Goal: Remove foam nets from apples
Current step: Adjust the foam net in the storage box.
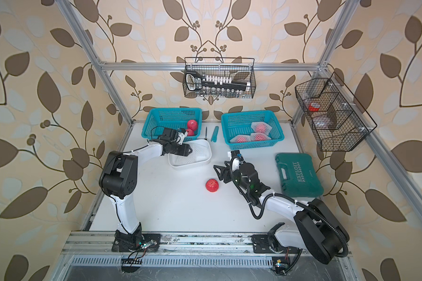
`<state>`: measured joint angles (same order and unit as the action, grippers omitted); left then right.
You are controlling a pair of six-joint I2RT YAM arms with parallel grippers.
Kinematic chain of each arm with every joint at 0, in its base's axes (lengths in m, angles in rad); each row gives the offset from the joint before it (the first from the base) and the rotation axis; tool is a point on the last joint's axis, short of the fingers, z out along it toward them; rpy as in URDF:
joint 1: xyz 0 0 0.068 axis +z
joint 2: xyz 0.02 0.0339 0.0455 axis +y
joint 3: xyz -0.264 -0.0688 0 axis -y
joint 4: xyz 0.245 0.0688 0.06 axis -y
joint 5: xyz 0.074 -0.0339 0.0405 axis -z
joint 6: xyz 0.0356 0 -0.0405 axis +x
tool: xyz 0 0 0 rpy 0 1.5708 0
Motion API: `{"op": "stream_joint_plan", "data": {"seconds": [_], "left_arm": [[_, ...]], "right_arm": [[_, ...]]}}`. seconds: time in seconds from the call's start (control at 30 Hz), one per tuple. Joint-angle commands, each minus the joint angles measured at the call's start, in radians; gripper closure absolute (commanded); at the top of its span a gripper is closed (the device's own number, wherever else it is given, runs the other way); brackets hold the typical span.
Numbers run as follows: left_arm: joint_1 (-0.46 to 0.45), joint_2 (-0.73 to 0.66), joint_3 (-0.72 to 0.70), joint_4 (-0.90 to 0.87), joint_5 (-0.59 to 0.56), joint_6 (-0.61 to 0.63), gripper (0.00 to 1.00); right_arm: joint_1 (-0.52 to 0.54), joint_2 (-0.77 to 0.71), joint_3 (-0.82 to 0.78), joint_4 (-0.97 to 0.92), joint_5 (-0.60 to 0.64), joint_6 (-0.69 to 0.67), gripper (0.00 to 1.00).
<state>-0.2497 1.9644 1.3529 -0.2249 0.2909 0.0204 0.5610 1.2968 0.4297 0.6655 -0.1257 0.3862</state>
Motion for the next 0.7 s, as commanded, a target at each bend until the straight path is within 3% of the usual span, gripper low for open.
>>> {"op": "stream_joint_plan", "data": {"seconds": [0.0, 0.1, 0.67], "left_arm": [[-0.032, 0.021, 0.072, -0.060, -0.048, 0.049, 0.37], [-0.045, 0.067, 0.137, -0.129, -0.065, 0.058, 0.36], [-0.056, 0.122, 0.211, -0.238, -0.175, 0.083, 0.28]], "right_arm": [[0.005, 0.028, -0.029, 0.143, 0.029, -0.023, 0.28], [0.005, 0.028, -0.037, 0.148, 0.037, -0.022, 0.27], [0.005, -0.028, -0.068, 0.119, 0.149, -0.034, 0.18]]}}
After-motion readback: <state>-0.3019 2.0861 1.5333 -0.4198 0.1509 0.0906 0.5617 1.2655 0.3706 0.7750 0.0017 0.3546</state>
